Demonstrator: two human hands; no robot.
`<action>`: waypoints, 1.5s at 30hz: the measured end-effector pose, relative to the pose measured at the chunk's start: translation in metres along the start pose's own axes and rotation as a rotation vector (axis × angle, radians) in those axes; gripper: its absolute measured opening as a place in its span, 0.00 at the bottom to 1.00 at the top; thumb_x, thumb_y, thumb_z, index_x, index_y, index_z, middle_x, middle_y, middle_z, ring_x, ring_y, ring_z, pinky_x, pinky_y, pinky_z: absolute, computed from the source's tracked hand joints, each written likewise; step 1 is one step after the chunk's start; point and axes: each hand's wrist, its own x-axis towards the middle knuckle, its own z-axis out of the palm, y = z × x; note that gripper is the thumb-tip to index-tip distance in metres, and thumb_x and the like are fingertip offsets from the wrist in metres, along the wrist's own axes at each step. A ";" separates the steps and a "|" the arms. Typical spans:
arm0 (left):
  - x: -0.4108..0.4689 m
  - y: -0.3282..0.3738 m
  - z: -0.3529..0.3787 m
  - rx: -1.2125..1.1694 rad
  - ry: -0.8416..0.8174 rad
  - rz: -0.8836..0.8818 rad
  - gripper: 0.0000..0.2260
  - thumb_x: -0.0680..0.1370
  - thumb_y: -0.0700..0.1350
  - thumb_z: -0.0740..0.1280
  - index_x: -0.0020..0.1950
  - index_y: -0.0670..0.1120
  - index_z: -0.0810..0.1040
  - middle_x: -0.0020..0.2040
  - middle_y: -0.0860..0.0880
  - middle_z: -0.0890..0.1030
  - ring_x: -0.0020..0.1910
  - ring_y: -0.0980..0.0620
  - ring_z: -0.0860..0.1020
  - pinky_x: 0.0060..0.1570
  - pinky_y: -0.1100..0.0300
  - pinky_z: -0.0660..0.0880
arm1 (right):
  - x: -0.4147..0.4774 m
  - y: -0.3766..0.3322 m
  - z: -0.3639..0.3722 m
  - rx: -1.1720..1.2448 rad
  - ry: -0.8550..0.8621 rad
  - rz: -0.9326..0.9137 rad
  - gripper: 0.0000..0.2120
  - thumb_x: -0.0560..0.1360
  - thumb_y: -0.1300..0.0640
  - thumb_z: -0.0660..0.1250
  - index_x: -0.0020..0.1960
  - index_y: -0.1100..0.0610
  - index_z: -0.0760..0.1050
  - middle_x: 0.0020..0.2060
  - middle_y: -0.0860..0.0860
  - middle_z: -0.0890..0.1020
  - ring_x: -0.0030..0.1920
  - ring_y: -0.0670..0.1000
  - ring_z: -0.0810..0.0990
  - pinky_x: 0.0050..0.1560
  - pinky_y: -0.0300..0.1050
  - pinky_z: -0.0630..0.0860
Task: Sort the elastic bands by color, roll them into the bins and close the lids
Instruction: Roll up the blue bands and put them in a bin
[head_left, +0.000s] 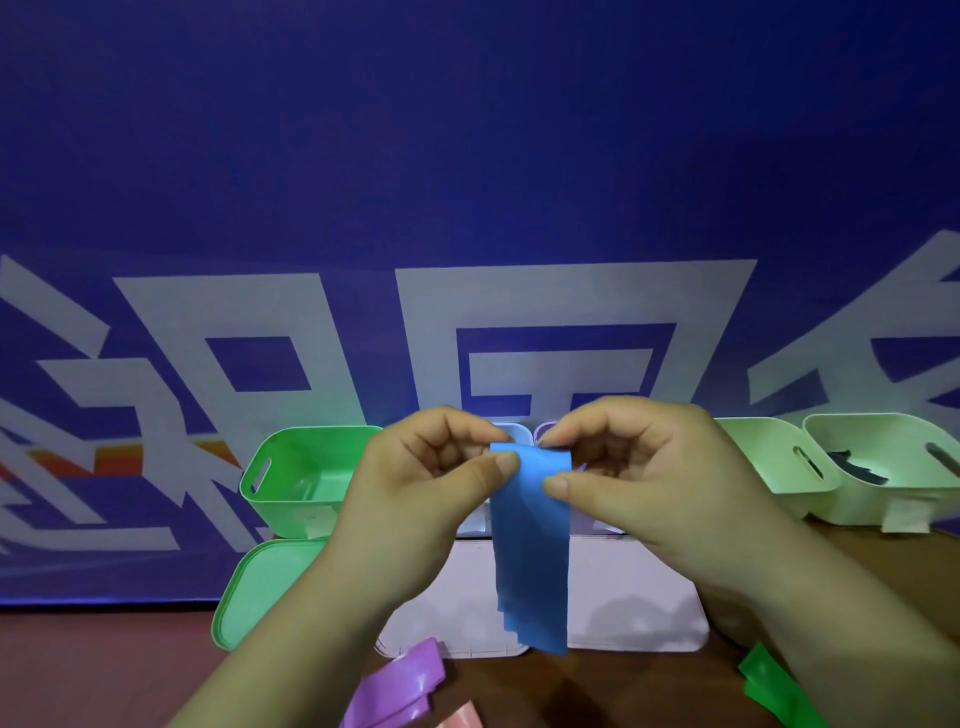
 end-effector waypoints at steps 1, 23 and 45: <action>0.000 0.000 0.001 -0.011 -0.011 0.000 0.07 0.72 0.32 0.73 0.41 0.43 0.81 0.32 0.49 0.80 0.33 0.53 0.76 0.35 0.65 0.75 | 0.000 0.000 -0.001 -0.030 0.010 -0.006 0.12 0.70 0.66 0.76 0.45 0.50 0.84 0.40 0.51 0.85 0.37 0.54 0.84 0.38 0.43 0.82; 0.000 -0.003 -0.007 0.020 -0.228 0.141 0.09 0.67 0.37 0.75 0.43 0.42 0.78 0.40 0.34 0.75 0.36 0.39 0.72 0.35 0.53 0.75 | 0.003 -0.001 0.001 0.236 -0.095 0.114 0.07 0.72 0.68 0.71 0.39 0.59 0.80 0.29 0.60 0.78 0.27 0.50 0.74 0.28 0.37 0.72; 0.003 -0.006 -0.002 -0.011 -0.139 0.052 0.07 0.68 0.34 0.73 0.43 0.42 0.78 0.40 0.33 0.76 0.38 0.44 0.74 0.37 0.54 0.74 | 0.003 0.006 0.003 0.147 -0.034 0.032 0.10 0.69 0.72 0.72 0.43 0.58 0.81 0.32 0.63 0.80 0.30 0.51 0.79 0.32 0.37 0.76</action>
